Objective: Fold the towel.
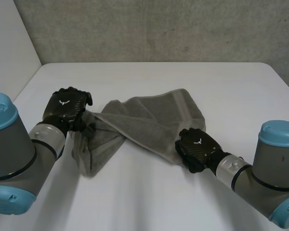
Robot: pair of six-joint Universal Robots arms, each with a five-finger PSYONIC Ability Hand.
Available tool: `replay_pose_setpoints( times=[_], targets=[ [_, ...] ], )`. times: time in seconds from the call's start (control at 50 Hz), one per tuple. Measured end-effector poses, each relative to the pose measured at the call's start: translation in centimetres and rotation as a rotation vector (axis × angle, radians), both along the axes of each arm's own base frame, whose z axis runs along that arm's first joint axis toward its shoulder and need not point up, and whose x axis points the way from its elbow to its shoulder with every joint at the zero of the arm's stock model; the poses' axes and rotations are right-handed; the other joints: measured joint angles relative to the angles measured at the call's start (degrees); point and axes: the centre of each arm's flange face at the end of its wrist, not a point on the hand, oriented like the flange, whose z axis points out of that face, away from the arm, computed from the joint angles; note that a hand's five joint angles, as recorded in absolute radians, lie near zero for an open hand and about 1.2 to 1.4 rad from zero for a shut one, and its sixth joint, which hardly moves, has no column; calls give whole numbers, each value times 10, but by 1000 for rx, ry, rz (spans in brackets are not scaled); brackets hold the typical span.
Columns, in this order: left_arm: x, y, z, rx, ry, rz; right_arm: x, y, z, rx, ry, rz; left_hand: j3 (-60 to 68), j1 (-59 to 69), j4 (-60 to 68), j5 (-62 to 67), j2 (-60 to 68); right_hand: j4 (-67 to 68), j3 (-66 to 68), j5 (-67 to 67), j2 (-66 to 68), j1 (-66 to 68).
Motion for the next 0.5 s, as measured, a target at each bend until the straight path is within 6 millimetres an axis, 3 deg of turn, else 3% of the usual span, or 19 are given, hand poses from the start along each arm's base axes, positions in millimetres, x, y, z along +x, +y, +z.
replay_pose_setpoints(
  times=[0.32,0.44,0.5],
  targets=[
    [1,0,0,0,0,2,3,-9,12,-23,-28,-9,0,0,0,0,0,0,0,10,13,1],
    [1,1,0,2,-1,1,0,-2,15,6,-14,-8,0,0,0,0,0,0,0,-291,-279,-278],
    [0,1,-1,3,-1,0,-2,4,18,21,-11,-5,0,0,0,0,0,0,0,-368,-351,-342]
  ],
)
